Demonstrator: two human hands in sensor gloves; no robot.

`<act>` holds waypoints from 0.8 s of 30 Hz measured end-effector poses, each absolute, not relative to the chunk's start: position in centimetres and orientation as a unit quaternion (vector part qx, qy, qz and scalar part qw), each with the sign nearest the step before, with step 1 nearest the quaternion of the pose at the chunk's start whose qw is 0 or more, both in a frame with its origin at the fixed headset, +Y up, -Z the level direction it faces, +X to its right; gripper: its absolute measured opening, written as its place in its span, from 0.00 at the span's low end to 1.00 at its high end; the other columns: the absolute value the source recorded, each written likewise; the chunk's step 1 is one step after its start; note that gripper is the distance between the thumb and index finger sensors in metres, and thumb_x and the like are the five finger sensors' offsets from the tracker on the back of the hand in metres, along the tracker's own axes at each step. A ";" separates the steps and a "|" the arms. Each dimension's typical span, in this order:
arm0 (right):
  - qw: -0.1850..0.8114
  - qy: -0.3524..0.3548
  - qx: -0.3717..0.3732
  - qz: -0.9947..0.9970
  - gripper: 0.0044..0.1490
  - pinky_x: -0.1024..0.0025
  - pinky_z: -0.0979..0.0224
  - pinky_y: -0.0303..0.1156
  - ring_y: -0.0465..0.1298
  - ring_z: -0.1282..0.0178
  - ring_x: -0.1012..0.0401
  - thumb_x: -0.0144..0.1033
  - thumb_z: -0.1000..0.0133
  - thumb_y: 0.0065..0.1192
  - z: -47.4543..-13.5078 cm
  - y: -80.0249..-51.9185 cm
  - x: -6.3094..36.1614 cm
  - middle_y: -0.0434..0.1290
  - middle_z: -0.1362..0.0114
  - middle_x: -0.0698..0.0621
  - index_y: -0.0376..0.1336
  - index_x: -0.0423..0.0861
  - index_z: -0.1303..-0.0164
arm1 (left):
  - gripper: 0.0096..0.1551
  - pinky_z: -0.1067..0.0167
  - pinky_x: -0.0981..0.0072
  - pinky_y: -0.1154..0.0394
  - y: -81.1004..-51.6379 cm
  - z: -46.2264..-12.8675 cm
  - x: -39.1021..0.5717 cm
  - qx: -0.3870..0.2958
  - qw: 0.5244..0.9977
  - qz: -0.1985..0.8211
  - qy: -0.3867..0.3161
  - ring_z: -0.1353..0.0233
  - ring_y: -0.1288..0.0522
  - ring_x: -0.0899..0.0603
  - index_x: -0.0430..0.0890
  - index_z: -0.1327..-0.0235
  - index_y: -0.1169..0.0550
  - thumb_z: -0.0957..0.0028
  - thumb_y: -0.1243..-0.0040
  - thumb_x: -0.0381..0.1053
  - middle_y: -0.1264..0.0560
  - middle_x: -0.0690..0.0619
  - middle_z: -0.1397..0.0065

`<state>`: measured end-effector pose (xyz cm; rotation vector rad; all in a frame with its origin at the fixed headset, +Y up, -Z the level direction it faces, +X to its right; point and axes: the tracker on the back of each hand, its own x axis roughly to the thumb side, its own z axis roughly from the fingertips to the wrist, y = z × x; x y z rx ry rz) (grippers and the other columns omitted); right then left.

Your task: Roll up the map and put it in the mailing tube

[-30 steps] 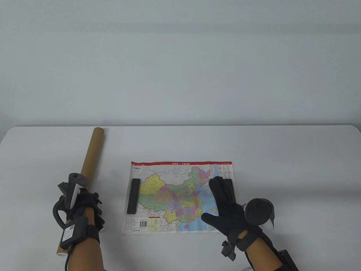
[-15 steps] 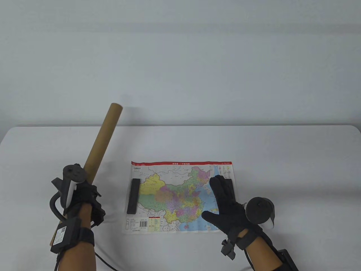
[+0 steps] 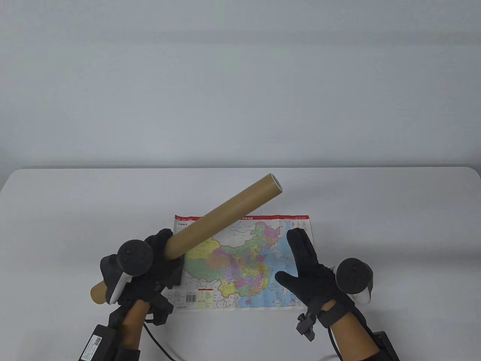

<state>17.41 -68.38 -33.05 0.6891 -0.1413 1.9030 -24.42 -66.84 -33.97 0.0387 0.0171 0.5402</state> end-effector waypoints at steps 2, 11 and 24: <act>0.542 -0.065 0.283 0.789 0.62 0.29 0.30 0.42 0.36 0.22 0.28 0.63 0.39 0.62 -33.1 -68.2 17.9 0.33 0.16 0.31 0.35 0.40 0.14 | 0.47 0.21 0.43 0.40 -67.3 -33.8 -24.4 0.018 0.964 0.267 -0.013 0.24 0.28 0.42 0.69 0.33 0.36 0.61 0.18 0.56 0.31 0.60 0.27; 0.631 -0.091 0.262 0.725 0.56 0.29 0.30 0.48 0.47 0.23 0.24 0.60 0.38 0.61 -33.2 -67.4 19.9 0.48 0.17 0.28 0.47 0.32 0.16 | 0.47 0.20 0.43 0.43 -68.6 -33.8 -24.8 0.034 0.966 0.237 -0.102 0.23 0.30 0.42 0.70 0.34 0.37 0.61 0.18 0.55 0.32 0.62 0.27; 0.619 -0.100 0.243 0.740 0.34 0.34 0.34 0.64 0.70 0.31 0.32 0.45 0.38 0.63 -33.1 -67.1 20.3 0.73 0.32 0.33 0.68 0.34 0.32 | 0.46 0.19 0.42 0.45 -69.6 -34.1 -24.6 -0.008 0.972 0.203 -0.120 0.23 0.31 0.44 0.71 0.34 0.38 0.60 0.20 0.55 0.33 0.62 0.26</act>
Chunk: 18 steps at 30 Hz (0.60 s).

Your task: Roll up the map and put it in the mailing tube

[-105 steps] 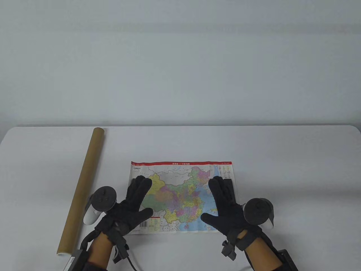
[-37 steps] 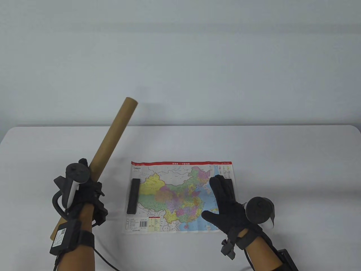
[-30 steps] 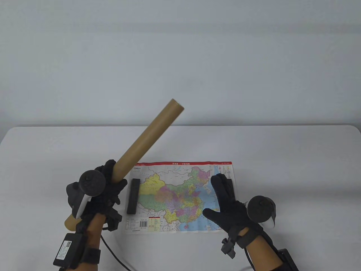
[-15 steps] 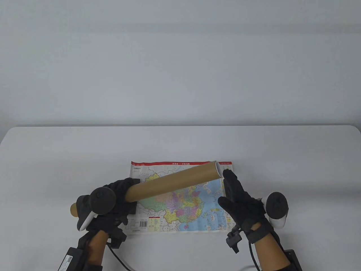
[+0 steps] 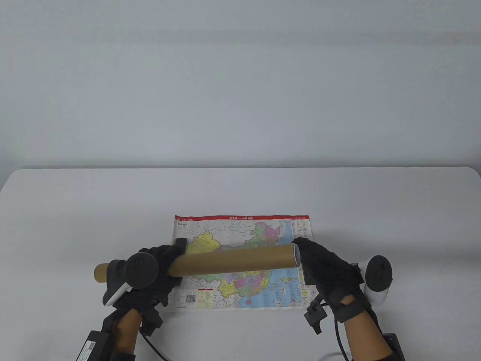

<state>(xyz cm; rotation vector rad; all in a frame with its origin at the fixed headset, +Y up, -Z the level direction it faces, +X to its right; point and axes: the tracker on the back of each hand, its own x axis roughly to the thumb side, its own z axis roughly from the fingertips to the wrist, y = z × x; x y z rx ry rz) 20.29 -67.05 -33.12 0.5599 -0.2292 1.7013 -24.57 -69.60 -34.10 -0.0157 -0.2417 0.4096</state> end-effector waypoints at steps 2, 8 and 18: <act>0.587 -0.107 0.230 0.769 0.32 0.37 0.37 0.69 0.75 0.35 0.35 0.45 0.39 0.64 -33.1 -67.0 20.3 0.76 0.35 0.35 0.69 0.35 0.35 | 0.46 0.19 0.42 0.45 -69.6 -34.1 -24.4 -0.009 0.975 0.188 -0.116 0.23 0.31 0.44 0.71 0.34 0.38 0.60 0.20 0.54 0.33 0.61 0.26; 0.464 -0.145 0.179 0.855 0.26 0.46 0.48 0.80 0.85 0.48 0.44 0.38 0.42 0.67 -32.7 -66.8 19.9 0.82 0.48 0.38 0.74 0.33 0.44 | 0.46 0.19 0.43 0.45 -69.3 -34.0 -24.4 0.006 0.986 0.134 -0.103 0.23 0.31 0.44 0.71 0.34 0.38 0.60 0.20 0.55 0.33 0.61 0.25; 0.361 -0.200 0.079 0.907 0.24 0.47 0.47 0.80 0.86 0.50 0.46 0.40 0.42 0.70 -33.0 -66.2 19.8 0.83 0.50 0.39 0.75 0.35 0.46 | 0.46 0.21 0.46 0.41 -69.2 -34.0 -24.3 0.000 0.992 0.088 -0.092 0.25 0.28 0.45 0.70 0.32 0.38 0.59 0.21 0.58 0.33 0.60 0.26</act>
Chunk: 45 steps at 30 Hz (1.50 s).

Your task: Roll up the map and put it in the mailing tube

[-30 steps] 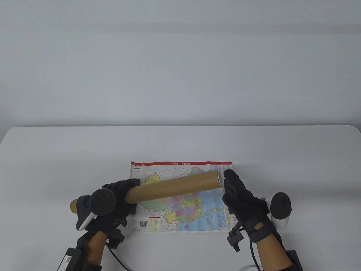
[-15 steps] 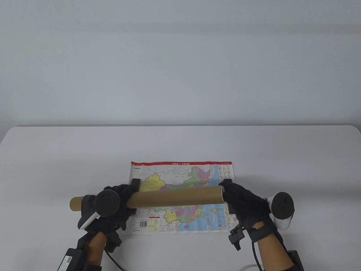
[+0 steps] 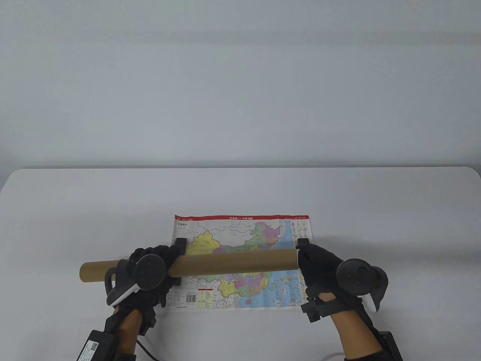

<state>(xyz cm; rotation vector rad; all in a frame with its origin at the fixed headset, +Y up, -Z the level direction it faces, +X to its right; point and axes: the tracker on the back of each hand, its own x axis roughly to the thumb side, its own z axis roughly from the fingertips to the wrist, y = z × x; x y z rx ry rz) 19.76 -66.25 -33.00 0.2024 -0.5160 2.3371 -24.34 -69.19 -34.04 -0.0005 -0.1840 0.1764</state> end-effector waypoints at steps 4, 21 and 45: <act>0.286 -0.173 0.036 0.942 0.24 0.46 0.46 0.78 0.85 0.49 0.45 0.40 0.42 0.70 -34.5 -65.0 21.2 0.82 0.48 0.39 0.75 0.36 0.45 | 0.47 0.22 0.46 0.39 -69.4 -34.3 -25.0 -0.011 0.993 0.096 -0.073 0.27 0.27 0.44 0.68 0.30 0.40 0.58 0.22 0.59 0.32 0.58 0.26; 0.020 0.047 -0.179 0.983 0.24 0.42 0.40 0.74 0.80 0.41 0.40 0.40 0.42 0.71 -38.7 -74.0 33.9 0.79 0.40 0.38 0.75 0.39 0.42 | 0.47 0.25 0.43 0.32 -69.6 -34.4 -25.5 -0.016 0.993 0.106 -0.054 0.26 0.24 0.44 0.71 0.31 0.37 0.60 0.22 0.63 0.28 0.63 0.27; 0.295 -0.141 0.083 0.941 0.43 0.34 0.34 0.65 0.71 0.31 0.32 0.46 0.41 0.68 -34.1 -65.3 26.1 0.65 0.24 0.31 0.60 0.36 0.21 | 0.52 0.25 0.45 0.32 -70.0 -35.3 -26.9 -0.098 0.981 0.168 -0.007 0.26 0.27 0.43 0.63 0.26 0.53 0.52 0.31 0.59 0.38 0.55 0.22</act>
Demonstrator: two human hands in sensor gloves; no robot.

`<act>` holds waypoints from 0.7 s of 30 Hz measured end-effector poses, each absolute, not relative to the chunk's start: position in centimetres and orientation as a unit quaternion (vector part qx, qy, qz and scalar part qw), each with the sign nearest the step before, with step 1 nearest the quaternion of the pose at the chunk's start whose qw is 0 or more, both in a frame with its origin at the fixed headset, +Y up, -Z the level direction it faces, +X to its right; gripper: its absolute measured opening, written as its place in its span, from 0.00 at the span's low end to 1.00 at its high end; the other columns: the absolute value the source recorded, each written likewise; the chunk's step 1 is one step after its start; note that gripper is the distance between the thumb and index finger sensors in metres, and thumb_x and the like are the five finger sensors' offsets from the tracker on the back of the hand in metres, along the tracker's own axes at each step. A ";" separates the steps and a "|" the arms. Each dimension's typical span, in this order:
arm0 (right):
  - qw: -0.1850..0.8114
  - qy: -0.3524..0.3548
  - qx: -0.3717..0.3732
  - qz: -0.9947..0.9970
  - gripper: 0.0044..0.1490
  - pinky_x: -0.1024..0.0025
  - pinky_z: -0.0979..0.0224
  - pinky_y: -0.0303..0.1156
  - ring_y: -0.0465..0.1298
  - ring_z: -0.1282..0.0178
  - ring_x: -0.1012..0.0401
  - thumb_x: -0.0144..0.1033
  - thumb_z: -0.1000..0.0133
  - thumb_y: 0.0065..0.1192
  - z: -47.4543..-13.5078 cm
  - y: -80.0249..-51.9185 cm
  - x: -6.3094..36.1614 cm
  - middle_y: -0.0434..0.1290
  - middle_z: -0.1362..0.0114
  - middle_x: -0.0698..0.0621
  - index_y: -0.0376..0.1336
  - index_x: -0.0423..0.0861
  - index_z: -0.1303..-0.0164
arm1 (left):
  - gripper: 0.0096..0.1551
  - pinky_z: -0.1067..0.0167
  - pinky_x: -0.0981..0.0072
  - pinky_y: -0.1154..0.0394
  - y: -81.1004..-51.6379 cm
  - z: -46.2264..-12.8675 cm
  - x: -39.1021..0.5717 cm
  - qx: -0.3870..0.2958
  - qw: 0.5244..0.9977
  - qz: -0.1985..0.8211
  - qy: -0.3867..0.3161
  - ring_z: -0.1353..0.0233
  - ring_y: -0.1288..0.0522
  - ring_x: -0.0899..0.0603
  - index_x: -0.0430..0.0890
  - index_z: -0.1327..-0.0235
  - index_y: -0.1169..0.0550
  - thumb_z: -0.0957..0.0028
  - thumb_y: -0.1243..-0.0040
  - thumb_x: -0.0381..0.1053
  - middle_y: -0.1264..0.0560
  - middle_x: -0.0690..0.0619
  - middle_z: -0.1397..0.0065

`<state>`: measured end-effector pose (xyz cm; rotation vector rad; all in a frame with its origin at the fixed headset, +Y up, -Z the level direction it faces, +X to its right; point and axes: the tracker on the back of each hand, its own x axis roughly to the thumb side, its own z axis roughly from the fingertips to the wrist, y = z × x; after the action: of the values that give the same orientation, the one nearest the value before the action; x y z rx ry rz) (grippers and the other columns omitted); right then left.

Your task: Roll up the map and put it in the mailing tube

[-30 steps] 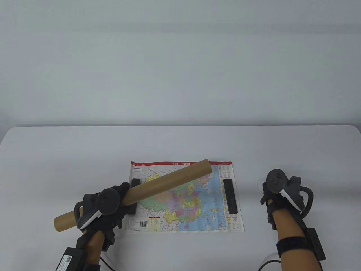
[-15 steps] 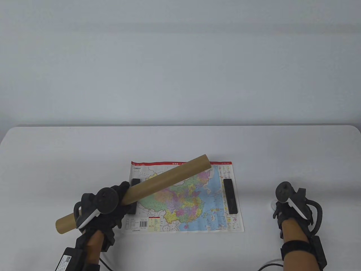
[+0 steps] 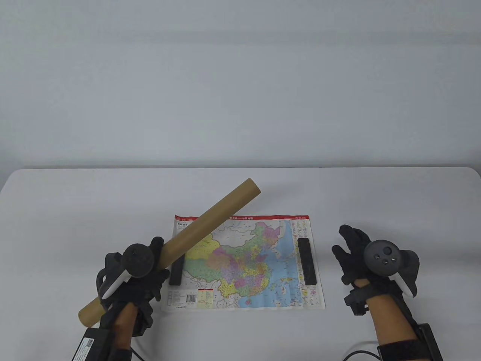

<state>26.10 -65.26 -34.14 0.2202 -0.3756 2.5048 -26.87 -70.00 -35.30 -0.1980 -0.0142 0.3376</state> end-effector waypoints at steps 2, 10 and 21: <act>0.358 -0.170 0.144 0.907 0.46 0.34 0.34 0.65 0.69 0.29 0.31 0.48 0.41 0.68 -32.9 -64.7 24.7 0.62 0.22 0.31 0.57 0.37 0.19 | 0.53 0.24 0.44 0.34 -69.9 -35.6 -27.3 -0.111 0.977 0.182 0.006 0.25 0.29 0.42 0.63 0.26 0.54 0.51 0.31 0.58 0.40 0.54 0.22; 0.465 -0.156 0.294 0.820 0.55 0.29 0.28 0.50 0.49 0.19 0.28 0.56 0.40 0.66 -31.3 -65.8 20.9 0.44 0.14 0.34 0.44 0.42 0.13 | 0.52 0.26 0.39 0.32 -68.7 -36.9 -30.2 -0.129 0.960 0.231 0.095 0.24 0.29 0.43 0.66 0.26 0.56 0.49 0.33 0.60 0.41 0.58 0.20; 0.507 -0.073 0.338 0.789 0.64 0.29 0.28 0.39 0.34 0.20 0.28 0.65 0.39 0.61 -31.9 -68.4 18.8 0.29 0.15 0.35 0.30 0.44 0.15 | 0.53 0.27 0.46 0.29 -71.3 -39.4 -34.8 -0.166 0.918 0.243 0.266 0.27 0.28 0.38 0.61 0.25 0.59 0.48 0.37 0.59 0.43 0.51 0.20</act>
<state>18.81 -68.42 -31.94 0.8156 -0.1751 1.9032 -34.81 -71.26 -39.38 -0.3412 0.5473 0.4995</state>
